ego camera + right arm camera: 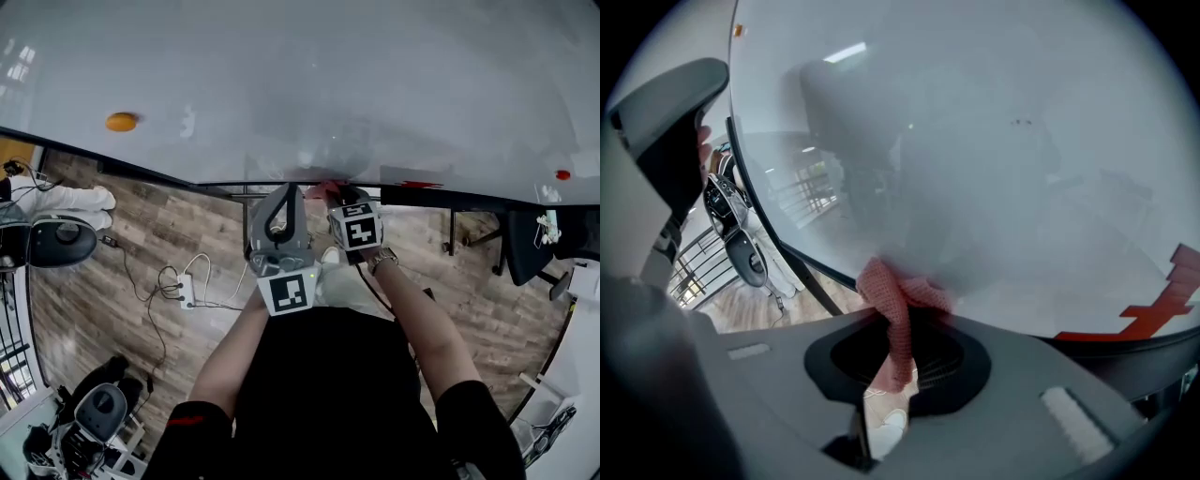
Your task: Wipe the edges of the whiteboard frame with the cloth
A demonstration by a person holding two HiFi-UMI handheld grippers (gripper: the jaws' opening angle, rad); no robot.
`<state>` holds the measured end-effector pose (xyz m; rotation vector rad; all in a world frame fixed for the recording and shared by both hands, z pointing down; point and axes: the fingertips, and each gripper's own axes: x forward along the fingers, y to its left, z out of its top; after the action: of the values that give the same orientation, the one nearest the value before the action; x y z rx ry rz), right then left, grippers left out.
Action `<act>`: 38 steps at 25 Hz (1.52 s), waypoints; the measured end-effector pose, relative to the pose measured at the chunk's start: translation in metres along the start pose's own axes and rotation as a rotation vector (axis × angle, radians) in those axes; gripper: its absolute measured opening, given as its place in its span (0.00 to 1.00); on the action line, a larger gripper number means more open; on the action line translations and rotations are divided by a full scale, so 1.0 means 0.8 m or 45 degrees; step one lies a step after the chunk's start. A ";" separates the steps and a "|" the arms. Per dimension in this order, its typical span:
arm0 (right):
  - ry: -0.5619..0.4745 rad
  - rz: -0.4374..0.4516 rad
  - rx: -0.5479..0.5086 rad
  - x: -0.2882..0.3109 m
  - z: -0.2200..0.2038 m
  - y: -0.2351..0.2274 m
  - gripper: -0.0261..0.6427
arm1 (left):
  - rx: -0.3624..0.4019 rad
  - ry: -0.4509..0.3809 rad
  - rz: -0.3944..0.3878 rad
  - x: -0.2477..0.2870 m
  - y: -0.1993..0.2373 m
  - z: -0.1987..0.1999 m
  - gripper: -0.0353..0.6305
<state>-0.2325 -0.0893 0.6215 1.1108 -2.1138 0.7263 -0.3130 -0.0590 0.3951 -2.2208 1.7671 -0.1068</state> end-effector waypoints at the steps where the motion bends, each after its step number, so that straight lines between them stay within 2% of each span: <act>1: -0.002 -0.008 0.006 -0.001 -0.001 -0.003 0.12 | -0.002 -0.006 -0.012 0.000 -0.002 0.000 0.05; 10: -0.002 -0.046 0.024 -0.005 -0.001 -0.009 0.12 | 0.000 -0.032 -0.085 -0.001 -0.011 0.005 0.05; 28: 0.014 0.044 0.000 -0.012 -0.006 -0.019 0.12 | 0.031 -0.009 -0.026 0.010 -0.042 0.011 0.05; 38: 0.026 0.058 -0.007 -0.027 -0.010 -0.044 0.12 | 0.045 0.011 0.015 0.023 -0.062 0.016 0.05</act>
<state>-0.1905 -0.0902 0.6170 1.0510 -2.1285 0.7491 -0.2592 -0.0643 0.3947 -2.1884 1.7687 -0.1442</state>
